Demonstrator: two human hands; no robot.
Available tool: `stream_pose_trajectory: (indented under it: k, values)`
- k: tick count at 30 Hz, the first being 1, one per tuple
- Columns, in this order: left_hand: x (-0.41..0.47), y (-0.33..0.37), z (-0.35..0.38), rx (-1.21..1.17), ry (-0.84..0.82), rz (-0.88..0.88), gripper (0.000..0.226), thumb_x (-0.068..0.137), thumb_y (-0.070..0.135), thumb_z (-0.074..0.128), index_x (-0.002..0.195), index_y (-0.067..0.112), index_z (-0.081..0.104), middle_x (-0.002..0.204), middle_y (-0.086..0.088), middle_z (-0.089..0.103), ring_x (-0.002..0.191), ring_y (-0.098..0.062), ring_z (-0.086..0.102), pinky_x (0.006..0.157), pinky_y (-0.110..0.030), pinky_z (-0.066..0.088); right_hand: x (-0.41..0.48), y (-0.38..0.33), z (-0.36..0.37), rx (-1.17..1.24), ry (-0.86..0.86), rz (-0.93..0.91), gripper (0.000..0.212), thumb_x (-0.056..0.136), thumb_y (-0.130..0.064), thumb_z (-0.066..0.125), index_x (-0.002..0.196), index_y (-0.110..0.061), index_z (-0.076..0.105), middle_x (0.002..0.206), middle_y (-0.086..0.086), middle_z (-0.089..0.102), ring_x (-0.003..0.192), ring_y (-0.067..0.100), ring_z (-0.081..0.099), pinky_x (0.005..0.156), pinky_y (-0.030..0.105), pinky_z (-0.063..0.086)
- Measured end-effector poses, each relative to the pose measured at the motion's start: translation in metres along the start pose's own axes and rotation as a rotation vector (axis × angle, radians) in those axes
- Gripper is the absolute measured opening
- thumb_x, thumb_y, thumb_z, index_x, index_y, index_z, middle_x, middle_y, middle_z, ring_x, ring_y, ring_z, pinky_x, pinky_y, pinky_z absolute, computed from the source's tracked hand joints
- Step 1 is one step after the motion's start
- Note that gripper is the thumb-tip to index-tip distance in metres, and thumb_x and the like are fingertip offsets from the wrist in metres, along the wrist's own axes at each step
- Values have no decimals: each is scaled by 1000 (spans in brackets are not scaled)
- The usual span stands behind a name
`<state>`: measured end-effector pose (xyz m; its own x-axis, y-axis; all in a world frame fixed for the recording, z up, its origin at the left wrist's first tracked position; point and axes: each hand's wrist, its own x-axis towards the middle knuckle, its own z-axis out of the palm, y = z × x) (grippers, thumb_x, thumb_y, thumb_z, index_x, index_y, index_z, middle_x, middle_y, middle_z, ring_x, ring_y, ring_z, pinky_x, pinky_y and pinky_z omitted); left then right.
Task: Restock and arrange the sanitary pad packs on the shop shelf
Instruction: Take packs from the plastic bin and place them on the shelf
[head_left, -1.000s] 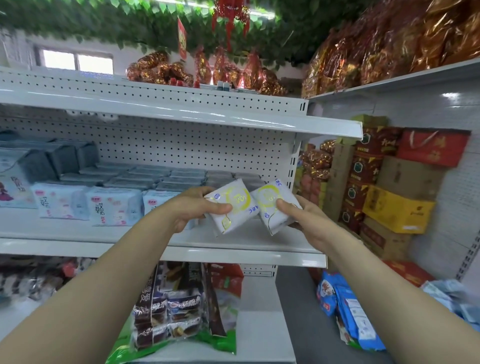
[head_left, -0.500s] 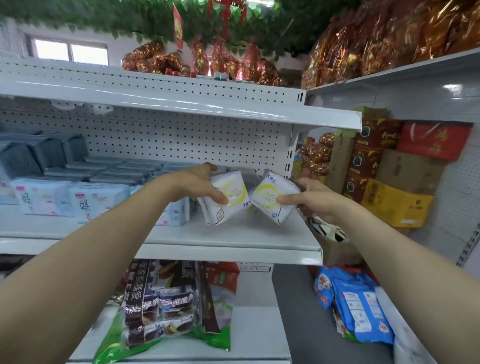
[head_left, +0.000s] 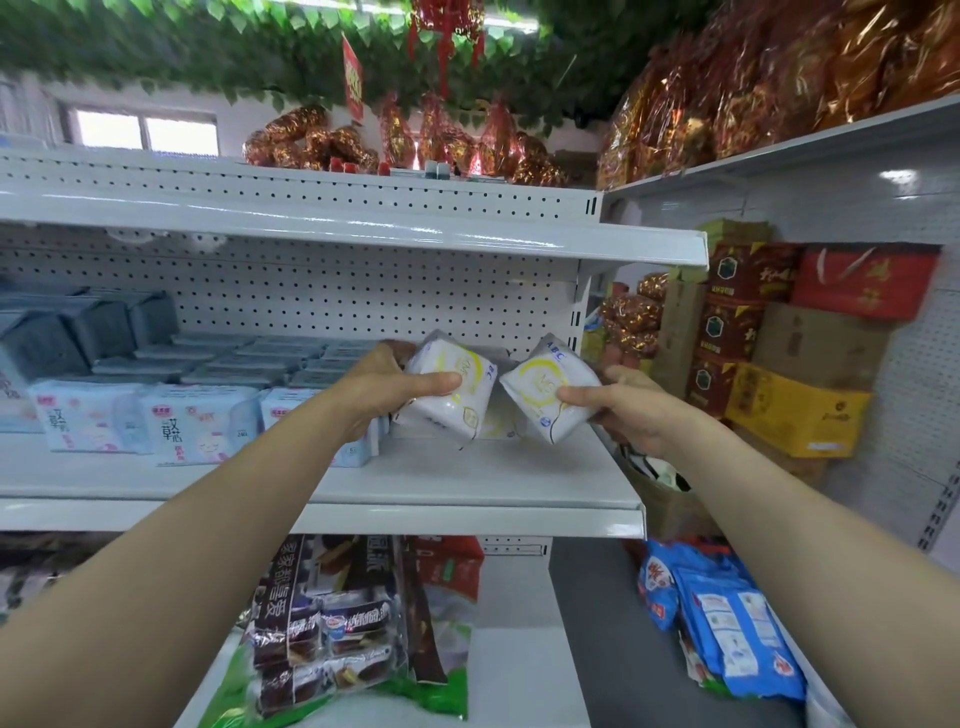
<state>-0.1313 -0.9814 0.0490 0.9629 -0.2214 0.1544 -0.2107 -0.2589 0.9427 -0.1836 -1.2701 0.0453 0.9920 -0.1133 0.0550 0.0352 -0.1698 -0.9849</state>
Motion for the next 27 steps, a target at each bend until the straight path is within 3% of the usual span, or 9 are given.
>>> stream_pose_trajectory:
  k: [2, 6, 10, 14, 17, 19, 21, 25, 27]
  values:
    - [-6, 2, -1, -73, -12, 25, 88, 75, 30, 86, 148, 35, 38, 125, -4, 64, 96, -17, 71, 67, -23, 56, 2, 1, 1, 23, 0, -6, 46, 80, -9, 82, 120, -11, 58, 117, 10, 73, 104, 23, 71, 71, 23, 55]
    - [-14, 8, 1, -42, 45, 30, 61, 75, 25, 87, 123, 31, 51, 106, -6, 70, 78, -17, 69, 63, -25, 55, 2, 2, 1, 78, -3, -18, 34, 82, -5, 80, 99, -19, 54, 115, 10, 71, 108, 25, 69, 85, 30, 56]
    - [-10, 7, 3, -84, 151, -18, 51, 72, 19, 89, 99, 18, 46, 94, -1, 63, 76, -12, 64, 64, -27, 54, 5, 3, 0, 68, -8, -10, 47, 79, -7, 82, 118, -10, 57, 118, 11, 72, 109, 26, 70, 94, 35, 55]
    - [-10, 5, -1, 13, 183, -29, 47, 73, 29, 89, 90, 14, 48, 96, -3, 62, 78, -13, 58, 62, -26, 45, 1, -1, -2, 1, 5, -5, 53, 80, -11, 82, 126, -10, 57, 118, 9, 73, 101, 22, 71, 68, 22, 54]
    - [-14, 7, -2, -66, 162, -42, 62, 77, 25, 86, 122, 12, 45, 114, -5, 63, 85, -14, 64, 67, -27, 55, -1, -3, -4, -29, 20, -10, 47, 83, -10, 80, 123, -13, 57, 112, 8, 72, 75, 11, 65, 42, 13, 43]
    - [-16, 7, -1, -107, 127, -60, 76, 79, 22, 83, 141, 16, 39, 123, -3, 63, 91, -14, 68, 62, -26, 58, -1, -3, -5, -40, 20, -9, 45, 84, -9, 79, 123, -13, 57, 112, 9, 71, 68, 9, 62, 38, 12, 40]
    - [-18, 7, -1, -85, 97, -51, 64, 82, 17, 80, 136, 24, 47, 120, -2, 65, 91, -14, 69, 61, -26, 59, 0, -3, -5, -55, 7, -14, 46, 83, -10, 80, 124, -12, 59, 113, 8, 72, 73, 11, 65, 42, 14, 43]
    - [-18, 7, 0, -8, 99, -34, 54, 80, 13, 80, 122, 26, 49, 111, 1, 66, 91, -15, 66, 72, -35, 61, 6, 0, -5, -84, -3, -22, 51, 79, -11, 83, 124, -13, 61, 115, 6, 74, 101, 21, 71, 74, 28, 54]
    - [-16, 6, -1, 71, 117, -11, 56, 76, 18, 85, 119, 23, 49, 106, 4, 65, 88, -10, 63, 64, -30, 53, 8, 1, -4, -105, -15, -20, 57, 77, -12, 85, 128, -13, 61, 114, 4, 74, 104, 21, 70, 83, 30, 55]
